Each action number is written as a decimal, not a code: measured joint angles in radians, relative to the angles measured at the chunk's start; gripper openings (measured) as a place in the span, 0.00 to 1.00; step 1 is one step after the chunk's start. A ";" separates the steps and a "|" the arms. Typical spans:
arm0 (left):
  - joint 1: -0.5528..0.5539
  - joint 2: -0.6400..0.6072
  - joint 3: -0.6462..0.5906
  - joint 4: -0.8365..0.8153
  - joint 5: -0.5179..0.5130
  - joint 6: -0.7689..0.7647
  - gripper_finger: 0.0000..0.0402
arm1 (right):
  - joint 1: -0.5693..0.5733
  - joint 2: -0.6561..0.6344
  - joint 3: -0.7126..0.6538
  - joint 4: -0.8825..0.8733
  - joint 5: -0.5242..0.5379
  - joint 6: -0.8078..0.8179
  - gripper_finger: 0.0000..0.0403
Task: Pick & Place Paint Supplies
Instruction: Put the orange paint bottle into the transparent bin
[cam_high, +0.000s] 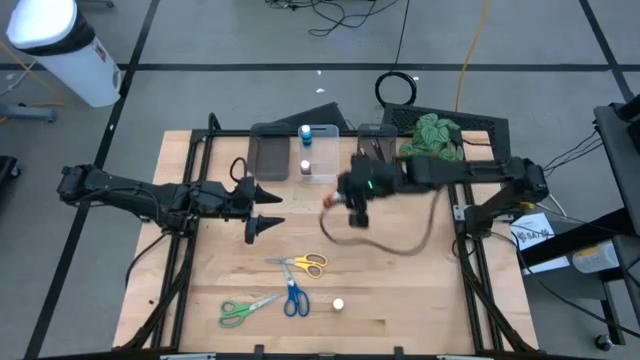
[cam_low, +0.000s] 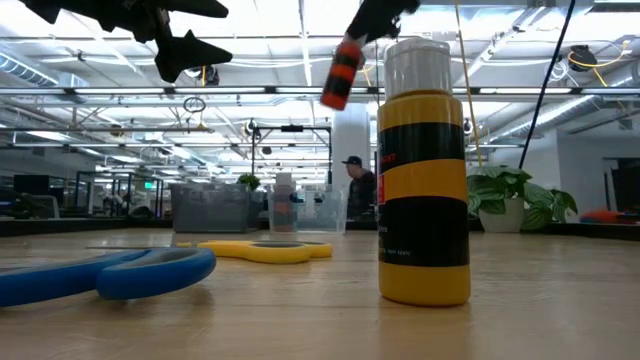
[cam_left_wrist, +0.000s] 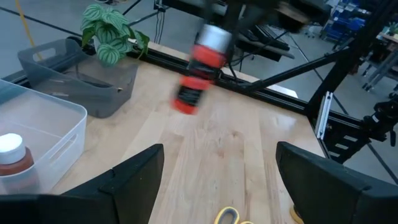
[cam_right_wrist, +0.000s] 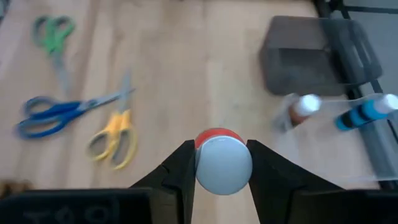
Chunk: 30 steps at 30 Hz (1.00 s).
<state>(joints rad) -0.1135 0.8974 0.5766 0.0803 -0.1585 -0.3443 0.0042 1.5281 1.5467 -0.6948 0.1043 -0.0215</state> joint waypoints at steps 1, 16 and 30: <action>0.000 0.000 0.000 0.000 0.000 0.000 0.81 | -0.040 0.007 0.000 0.022 -0.030 -0.021 0.27; 0.000 0.000 0.000 -0.001 0.000 0.000 0.81 | -0.496 0.217 0.137 0.185 -0.344 -0.114 0.28; 0.000 0.000 0.000 -0.001 0.000 0.000 0.81 | -0.489 0.375 0.151 0.032 -0.309 -0.122 0.28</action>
<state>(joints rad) -0.1135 0.8970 0.5766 0.0790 -0.1581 -0.3443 -0.4846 1.9028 1.6980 -0.6625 -0.2045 -0.1437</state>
